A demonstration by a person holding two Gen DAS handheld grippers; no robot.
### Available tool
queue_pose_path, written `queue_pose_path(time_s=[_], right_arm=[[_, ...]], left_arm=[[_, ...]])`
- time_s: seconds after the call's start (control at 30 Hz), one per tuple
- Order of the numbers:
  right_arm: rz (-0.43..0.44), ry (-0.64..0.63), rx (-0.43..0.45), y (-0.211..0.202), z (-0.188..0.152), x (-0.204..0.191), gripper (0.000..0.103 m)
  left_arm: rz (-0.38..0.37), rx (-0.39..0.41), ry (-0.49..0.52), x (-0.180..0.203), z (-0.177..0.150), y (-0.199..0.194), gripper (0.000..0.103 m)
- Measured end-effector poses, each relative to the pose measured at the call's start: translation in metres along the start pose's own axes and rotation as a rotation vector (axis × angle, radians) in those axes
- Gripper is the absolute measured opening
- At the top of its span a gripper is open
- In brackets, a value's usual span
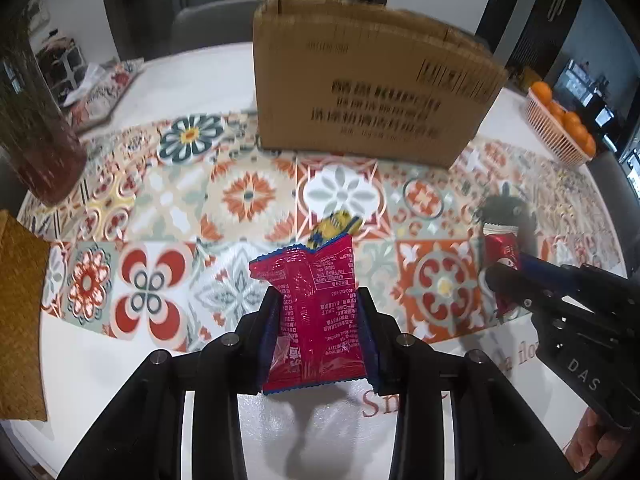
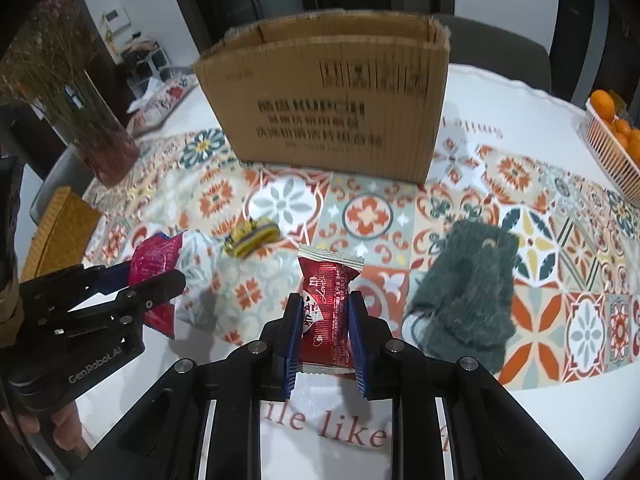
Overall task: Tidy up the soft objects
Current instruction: 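Lift the pink packet and red wrapper and carry both over the box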
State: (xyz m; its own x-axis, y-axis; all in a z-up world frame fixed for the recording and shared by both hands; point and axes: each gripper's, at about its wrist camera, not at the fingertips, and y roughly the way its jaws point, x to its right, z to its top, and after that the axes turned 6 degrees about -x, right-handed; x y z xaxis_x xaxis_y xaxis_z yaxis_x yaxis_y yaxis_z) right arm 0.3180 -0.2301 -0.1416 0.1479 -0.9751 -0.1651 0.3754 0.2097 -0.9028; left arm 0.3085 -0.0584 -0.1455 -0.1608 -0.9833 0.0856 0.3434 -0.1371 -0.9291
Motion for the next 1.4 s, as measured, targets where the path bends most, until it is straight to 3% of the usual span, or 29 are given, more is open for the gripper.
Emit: queue_pose_path(time_s=[0.77,1.4], right_arm=[[0.015,0.002,0.28,-0.089,0.038,-0.007,0.024],[0.03,0.02,0.45,-0.13,0.075,-0.007,0.024]], left_arm=[[-0.019,0.284,0.047,0.012,0.039,-0.095,0.036],[-0.025,0.446,0.081,0.021,0.086,-0.134,0.036]])
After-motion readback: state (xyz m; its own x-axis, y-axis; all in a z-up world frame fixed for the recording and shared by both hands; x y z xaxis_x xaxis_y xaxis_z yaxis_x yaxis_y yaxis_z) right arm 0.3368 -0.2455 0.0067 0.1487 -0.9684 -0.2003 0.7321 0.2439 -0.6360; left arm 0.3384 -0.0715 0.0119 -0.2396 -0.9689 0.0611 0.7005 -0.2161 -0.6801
